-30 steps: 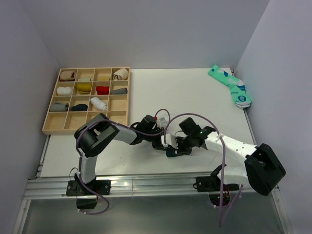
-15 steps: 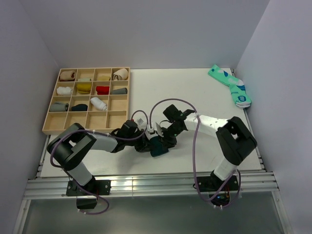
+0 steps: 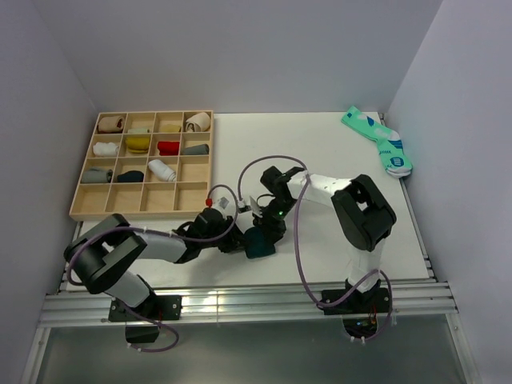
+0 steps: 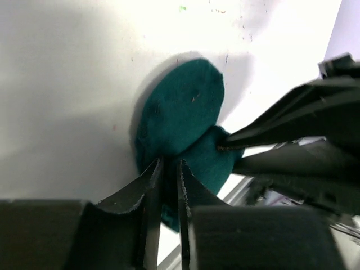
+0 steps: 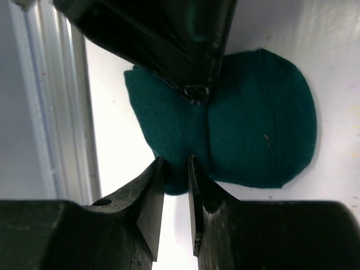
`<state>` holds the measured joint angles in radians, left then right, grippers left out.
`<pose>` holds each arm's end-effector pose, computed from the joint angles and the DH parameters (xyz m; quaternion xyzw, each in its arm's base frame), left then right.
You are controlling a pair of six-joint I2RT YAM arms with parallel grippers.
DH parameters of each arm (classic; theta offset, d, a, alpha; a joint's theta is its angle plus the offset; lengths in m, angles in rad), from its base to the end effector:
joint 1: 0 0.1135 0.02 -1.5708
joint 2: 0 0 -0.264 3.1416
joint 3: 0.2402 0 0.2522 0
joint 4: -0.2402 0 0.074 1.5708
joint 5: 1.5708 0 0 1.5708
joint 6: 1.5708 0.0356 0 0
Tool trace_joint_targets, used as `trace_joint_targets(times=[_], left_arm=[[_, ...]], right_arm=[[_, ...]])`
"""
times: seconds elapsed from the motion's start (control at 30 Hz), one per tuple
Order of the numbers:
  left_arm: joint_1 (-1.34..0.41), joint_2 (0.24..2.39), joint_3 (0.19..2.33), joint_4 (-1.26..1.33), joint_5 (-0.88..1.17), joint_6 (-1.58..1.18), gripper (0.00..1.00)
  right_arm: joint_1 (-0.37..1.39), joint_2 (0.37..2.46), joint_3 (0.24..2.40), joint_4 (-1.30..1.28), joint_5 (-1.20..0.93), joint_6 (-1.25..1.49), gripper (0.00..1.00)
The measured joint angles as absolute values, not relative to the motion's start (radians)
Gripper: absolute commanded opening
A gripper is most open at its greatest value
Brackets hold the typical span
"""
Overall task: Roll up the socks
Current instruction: Roll the sock at the center of the board.
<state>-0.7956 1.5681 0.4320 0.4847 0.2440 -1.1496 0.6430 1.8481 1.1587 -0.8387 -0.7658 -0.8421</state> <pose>0.1780 -0.1940 0.1148 -0.1035 0.8851 -0.4253 0.1579 0.2443 0.2138 0.1583 -0.6329 0.6779 0.3697 0.0568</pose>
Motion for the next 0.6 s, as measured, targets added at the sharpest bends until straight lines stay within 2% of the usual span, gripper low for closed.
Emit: trace_joint_targets(times=[0.37,0.43,0.6], left_arm=[[-0.869,1.282,0.311,0.459,0.002,-1.029,0.32],[-0.888,1.241,0.300,0.478,-0.017,-0.998,0.37],[-0.949,1.216,0.284,0.551,-0.023,-0.872,0.41]], right_arm=[[0.601,1.996,1.249,-1.072,-0.804,-0.825,0.27],[0.596,2.013,1.259,-1.096,-0.802,-0.816,0.27],[0.595,2.028,1.274,-1.113,-0.789,-0.788,0.27]])
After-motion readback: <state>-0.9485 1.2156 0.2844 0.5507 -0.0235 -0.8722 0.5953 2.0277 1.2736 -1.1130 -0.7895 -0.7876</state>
